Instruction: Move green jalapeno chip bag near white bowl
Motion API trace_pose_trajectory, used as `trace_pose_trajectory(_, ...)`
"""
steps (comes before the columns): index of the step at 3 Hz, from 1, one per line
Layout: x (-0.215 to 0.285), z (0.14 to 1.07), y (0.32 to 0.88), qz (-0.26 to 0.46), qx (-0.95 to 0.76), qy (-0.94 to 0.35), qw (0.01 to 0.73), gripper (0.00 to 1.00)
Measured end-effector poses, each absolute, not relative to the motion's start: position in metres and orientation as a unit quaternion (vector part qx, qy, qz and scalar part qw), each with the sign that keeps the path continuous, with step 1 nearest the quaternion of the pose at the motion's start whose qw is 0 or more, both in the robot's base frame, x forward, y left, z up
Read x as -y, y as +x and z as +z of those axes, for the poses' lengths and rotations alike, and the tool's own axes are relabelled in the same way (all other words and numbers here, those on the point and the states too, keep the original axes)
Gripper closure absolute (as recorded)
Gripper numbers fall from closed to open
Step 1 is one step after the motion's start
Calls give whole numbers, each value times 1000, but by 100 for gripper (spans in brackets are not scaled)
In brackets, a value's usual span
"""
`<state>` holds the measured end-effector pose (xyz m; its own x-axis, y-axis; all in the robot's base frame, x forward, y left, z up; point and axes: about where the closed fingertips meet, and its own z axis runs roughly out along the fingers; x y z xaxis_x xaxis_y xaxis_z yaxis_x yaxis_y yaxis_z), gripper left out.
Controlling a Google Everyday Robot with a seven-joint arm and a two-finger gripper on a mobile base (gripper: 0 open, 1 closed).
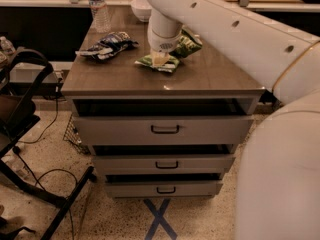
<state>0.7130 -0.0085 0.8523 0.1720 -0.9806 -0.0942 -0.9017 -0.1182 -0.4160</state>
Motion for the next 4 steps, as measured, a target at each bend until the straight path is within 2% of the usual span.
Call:
trace_pose_trajectory(1,8,851,713,-102,-635,-741,192,100)
trace_pose_trajectory(3,9,859,714,-120,-635,-739,191,100)
trace_pose_trajectory(4,24,912,713,-190,-634,-727,185,100)
